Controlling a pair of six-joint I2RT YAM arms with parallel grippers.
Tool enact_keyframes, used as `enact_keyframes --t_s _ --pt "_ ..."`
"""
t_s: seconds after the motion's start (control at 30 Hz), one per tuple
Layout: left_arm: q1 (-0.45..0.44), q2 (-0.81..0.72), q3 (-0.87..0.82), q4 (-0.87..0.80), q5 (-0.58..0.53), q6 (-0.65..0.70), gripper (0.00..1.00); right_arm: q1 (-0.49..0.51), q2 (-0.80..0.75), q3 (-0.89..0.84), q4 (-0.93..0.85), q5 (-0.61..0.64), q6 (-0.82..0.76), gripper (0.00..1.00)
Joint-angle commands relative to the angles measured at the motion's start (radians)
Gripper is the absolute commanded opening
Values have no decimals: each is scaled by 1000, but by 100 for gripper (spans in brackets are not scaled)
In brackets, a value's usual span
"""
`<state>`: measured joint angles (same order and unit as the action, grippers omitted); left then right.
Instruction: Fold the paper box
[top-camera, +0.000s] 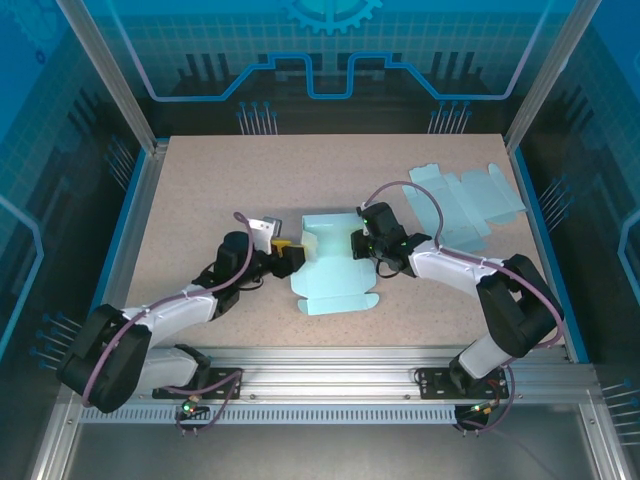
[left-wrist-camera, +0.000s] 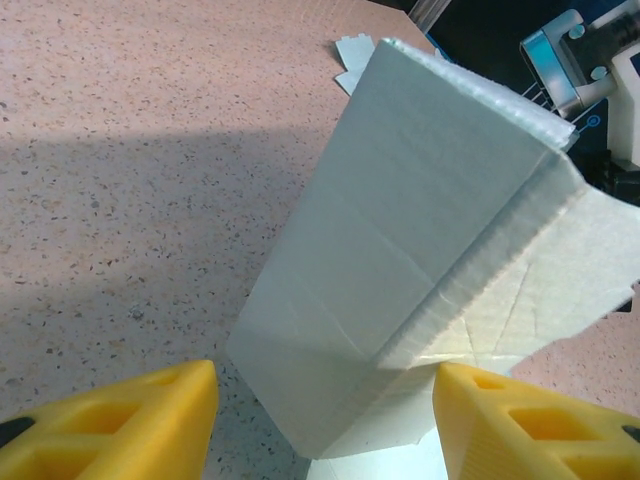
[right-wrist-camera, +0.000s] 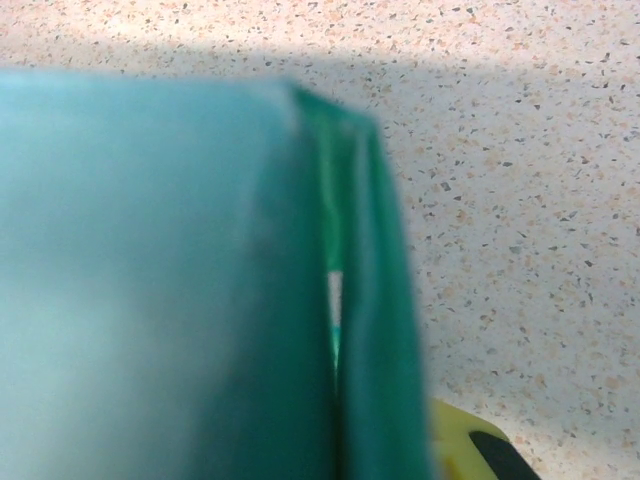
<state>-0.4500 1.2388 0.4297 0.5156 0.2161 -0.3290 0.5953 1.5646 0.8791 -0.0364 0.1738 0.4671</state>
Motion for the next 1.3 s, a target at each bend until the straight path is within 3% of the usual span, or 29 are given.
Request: enact_keyframes --t_s 0.0,0.23,0.43,0.73,0.9,1.0,1.1,1.27 --pt "-9 12 49 -16 8 57 60 1 6 24 19 -31 -11 0" --pt "-17 35 69 18 -66 100 58 23 4 24 24 -55 -47 0" --pt "-50 67 95 20 -173 186 49 38 -2 36 10 -51 -48 0" --pt "-179 122 137 17 -562 299 30 53 5 65 -42 -5 -3 0" --pt "-207 156 171 -21 -736 249 22 62 8 73 -70 48 25 0" --pt "-212 161 174 -40 -782 166 14 73 10 77 -83 94 30 0" --pt "-212 153 178 -79 -808 83 0 82 17 94 -113 158 39 0" --pt "-223 110 176 -126 -752 26 0 86 47 129 -170 278 41 0"
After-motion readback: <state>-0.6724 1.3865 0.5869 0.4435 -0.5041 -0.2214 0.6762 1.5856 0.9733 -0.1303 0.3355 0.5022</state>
